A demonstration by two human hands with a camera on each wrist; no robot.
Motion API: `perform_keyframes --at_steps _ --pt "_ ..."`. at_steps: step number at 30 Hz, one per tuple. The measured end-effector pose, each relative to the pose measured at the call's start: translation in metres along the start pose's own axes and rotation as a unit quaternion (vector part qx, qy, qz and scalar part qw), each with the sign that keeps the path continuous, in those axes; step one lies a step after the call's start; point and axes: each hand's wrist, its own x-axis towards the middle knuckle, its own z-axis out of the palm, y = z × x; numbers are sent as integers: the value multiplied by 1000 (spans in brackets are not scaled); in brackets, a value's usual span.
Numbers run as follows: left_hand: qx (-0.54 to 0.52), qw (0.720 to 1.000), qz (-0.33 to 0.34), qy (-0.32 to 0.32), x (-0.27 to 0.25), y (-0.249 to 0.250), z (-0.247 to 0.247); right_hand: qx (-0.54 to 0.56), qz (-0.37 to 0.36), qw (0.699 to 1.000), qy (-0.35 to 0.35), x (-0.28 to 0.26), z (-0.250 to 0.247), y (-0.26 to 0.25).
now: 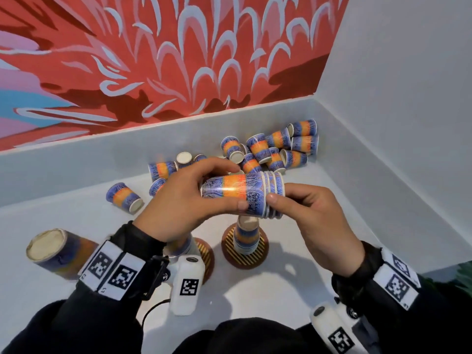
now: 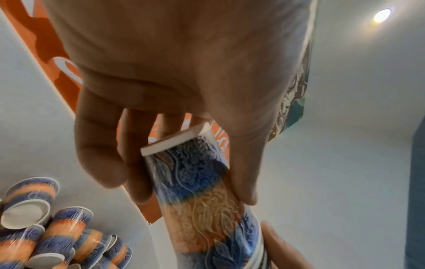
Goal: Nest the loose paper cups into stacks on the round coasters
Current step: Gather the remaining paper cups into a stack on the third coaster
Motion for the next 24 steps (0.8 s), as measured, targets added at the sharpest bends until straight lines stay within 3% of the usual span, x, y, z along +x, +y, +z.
perform_keyframes --at_steps 5,13,17,20,22,24 --pt "-39 995 -75 60 7 3 16 28 44 999 13 12 -20 13" --pt "-104 979 -94 146 2 2 24 108 84 991 -5 29 -32 29" --pt "-226 945 -90 220 8 3 48 218 108 967 -72 38 -30 31" --pt "-340 909 -81 225 12 0 70 282 135 941 -128 45 -32 33" --pt "-369 897 -96 223 13 -2 78 292 150 933 -151 47 -36 32" --pt "-360 895 -114 236 12 -1 80 241 156 945 -155 48 -41 33"
